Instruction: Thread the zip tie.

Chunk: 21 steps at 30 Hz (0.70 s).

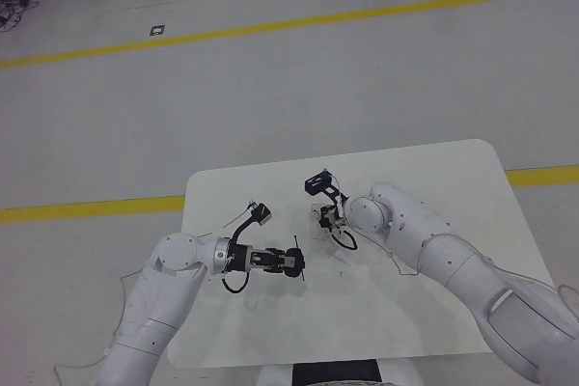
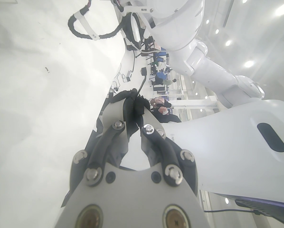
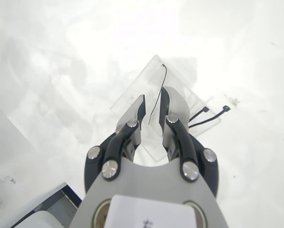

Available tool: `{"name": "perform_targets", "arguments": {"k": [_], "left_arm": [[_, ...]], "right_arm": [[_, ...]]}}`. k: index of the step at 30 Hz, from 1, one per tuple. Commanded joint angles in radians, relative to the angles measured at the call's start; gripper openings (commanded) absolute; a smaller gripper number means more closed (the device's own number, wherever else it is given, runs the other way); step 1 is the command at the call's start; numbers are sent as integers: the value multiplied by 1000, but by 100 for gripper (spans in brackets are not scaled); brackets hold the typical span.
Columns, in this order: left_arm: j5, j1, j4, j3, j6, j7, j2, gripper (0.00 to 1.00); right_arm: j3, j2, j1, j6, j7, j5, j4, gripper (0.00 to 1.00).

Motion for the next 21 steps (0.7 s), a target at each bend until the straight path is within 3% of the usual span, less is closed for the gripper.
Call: {"name": "perform_targets", "arguments": {"k": [1,11,21], "left_arm": [[0,0,0,0,0,0,0,0],[0,0,0,0,0,0,0,0],[0,0,0,0,0,0,0,0]], "right_arm": [[-4,-2,2,18,20,-21,-12,18],[-24,-20,14,112,103,-101,-25,23],[-13,-28,10,128,131,-137,-30,21]]}}
